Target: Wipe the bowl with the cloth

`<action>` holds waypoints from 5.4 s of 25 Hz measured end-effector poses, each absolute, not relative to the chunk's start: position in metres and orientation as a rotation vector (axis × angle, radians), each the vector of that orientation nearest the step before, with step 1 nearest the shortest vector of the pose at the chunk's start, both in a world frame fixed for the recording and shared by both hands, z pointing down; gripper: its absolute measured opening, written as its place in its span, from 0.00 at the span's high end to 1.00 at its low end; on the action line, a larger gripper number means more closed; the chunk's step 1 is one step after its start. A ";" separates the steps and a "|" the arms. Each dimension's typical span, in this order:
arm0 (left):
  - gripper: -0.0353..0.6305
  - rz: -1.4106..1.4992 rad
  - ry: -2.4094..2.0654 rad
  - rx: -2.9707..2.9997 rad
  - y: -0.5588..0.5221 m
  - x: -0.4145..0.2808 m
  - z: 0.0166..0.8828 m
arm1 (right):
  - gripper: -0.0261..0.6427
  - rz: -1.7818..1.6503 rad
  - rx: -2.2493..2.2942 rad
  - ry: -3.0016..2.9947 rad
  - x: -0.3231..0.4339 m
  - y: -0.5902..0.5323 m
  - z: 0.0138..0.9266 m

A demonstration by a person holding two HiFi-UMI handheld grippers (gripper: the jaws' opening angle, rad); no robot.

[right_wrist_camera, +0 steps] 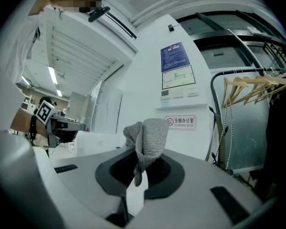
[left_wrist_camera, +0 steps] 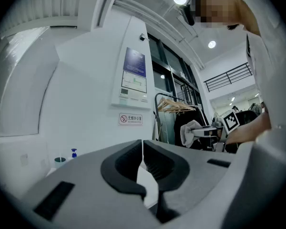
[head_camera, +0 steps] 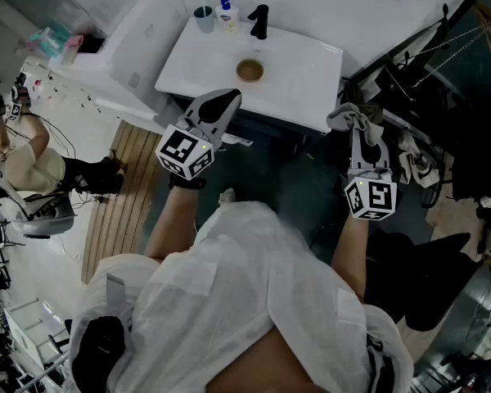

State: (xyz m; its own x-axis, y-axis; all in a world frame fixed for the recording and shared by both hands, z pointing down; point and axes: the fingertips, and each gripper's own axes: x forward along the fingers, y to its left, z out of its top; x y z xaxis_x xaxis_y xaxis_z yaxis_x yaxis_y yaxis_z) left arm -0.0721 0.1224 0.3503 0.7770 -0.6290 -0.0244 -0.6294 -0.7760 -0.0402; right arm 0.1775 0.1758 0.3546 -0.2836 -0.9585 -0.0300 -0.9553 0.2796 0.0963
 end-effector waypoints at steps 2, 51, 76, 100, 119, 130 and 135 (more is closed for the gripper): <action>0.92 0.017 1.020 -2.916 0.123 -0.070 0.348 | 0.91 -0.150 1.860 -2.484 0.178 0.176 0.353; 0.92 -0.207 1.077 -2.967 -0.094 -0.058 0.417 | 0.91 -0.032 1.735 -2.544 0.171 -0.039 0.380; 0.81 -0.806 1.125 -3.113 -0.223 -0.078 0.592 | 0.91 0.104 1.538 -2.568 0.121 -0.152 0.441; 0.70 -1.642 1.148 -3.070 -0.232 -0.093 0.773 | 0.91 0.186 1.424 -2.546 0.110 -0.185 0.485; 0.92 -1.673 1.186 -3.087 -0.225 -0.081 0.768 | 0.91 0.197 1.425 -2.518 0.108 -0.188 0.491; 0.92 -1.567 0.857 -3.156 -0.194 -0.004 0.658 | 0.90 0.078 1.409 -2.432 0.102 -0.185 0.492; 0.92 -1.472 0.744 -3.142 -0.185 0.014 0.605 | 0.90 -0.065 1.459 -2.299 0.110 -0.188 0.483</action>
State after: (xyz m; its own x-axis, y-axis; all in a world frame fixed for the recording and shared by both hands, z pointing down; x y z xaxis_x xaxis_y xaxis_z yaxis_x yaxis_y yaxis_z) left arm 0.0138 -0.1852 0.6050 0.5854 -0.1920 0.7877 -0.5204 -0.8340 0.1835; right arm 0.1104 -0.1881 0.4830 -0.3648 -0.8752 0.3177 -0.8558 0.4496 0.2559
